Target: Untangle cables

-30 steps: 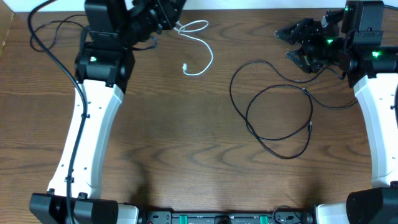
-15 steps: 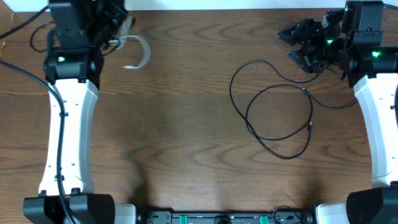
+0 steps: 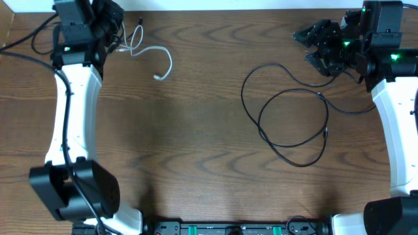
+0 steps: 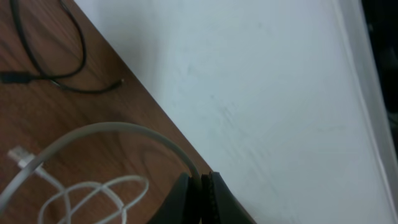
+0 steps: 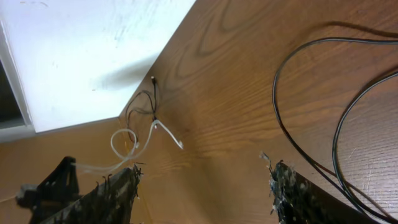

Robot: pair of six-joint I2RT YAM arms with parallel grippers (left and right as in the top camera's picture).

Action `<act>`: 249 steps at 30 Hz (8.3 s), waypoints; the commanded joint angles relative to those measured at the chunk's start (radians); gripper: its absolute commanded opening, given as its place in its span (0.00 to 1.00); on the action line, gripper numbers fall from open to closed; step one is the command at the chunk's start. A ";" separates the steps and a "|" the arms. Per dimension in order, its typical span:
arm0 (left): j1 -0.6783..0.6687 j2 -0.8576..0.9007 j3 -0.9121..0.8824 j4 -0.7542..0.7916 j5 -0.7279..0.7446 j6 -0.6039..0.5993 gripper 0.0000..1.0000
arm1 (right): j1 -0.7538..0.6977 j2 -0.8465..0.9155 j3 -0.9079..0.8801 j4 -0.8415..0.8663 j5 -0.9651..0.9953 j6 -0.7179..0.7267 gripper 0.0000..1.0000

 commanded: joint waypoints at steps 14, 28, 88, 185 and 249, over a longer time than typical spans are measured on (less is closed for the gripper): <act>0.090 0.167 0.016 0.011 -0.100 -0.030 0.07 | 0.054 -0.007 0.001 0.005 0.135 -0.018 0.68; 0.232 0.183 0.016 -0.001 -0.377 0.117 0.08 | 0.087 -0.007 0.001 0.010 0.210 -0.018 0.68; 0.396 0.168 0.016 0.113 0.243 0.705 0.86 | 0.130 -0.007 0.001 -0.013 0.210 -0.073 0.75; 0.401 0.263 0.042 0.087 -0.337 0.939 0.07 | 0.130 -0.007 0.001 -0.067 0.217 -0.124 0.76; -0.216 -0.015 -0.047 -0.588 0.373 0.806 0.93 | 0.110 -0.007 0.001 -0.334 0.390 -0.206 0.99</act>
